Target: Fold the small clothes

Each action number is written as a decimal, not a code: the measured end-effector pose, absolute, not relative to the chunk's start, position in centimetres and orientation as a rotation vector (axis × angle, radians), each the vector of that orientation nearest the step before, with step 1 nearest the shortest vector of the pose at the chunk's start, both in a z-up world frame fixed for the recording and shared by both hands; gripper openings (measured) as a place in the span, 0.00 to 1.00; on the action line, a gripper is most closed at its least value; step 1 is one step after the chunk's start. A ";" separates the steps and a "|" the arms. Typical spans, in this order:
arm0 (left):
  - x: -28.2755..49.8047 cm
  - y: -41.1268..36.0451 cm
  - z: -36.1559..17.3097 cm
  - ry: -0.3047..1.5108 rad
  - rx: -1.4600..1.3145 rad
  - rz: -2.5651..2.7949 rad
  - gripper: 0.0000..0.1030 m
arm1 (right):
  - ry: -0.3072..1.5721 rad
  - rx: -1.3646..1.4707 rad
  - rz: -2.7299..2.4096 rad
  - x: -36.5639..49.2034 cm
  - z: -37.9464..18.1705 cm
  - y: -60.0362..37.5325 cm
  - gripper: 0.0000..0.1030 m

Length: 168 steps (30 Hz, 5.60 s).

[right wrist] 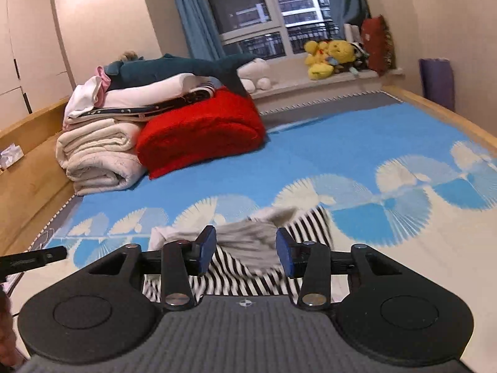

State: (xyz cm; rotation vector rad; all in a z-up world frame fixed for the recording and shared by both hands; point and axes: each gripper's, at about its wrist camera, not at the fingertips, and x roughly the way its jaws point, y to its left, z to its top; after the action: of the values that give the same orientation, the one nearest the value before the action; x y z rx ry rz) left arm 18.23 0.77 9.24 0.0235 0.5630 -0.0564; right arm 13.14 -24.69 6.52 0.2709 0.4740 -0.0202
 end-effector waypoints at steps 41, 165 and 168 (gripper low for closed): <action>13.6 10.2 -4.7 0.877 -0.353 0.028 0.26 | 0.786 0.215 -0.168 7.9 -6.3 -27.8 0.44; 6.3 8.7 6.2 0.696 -0.046 -0.125 0.06 | 0.562 0.328 -0.064 -2.7 6.4 -31.5 0.05; 5.8 9.1 7.0 0.690 -0.039 -0.198 0.06 | 0.559 0.340 -0.063 -4.2 7.2 -32.3 0.05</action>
State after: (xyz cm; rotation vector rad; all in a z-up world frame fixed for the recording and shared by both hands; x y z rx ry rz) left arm 5.81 9.10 6.96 -0.0393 0.6901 -0.1977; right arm -4.21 -32.26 7.22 0.3395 0.5586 -0.0630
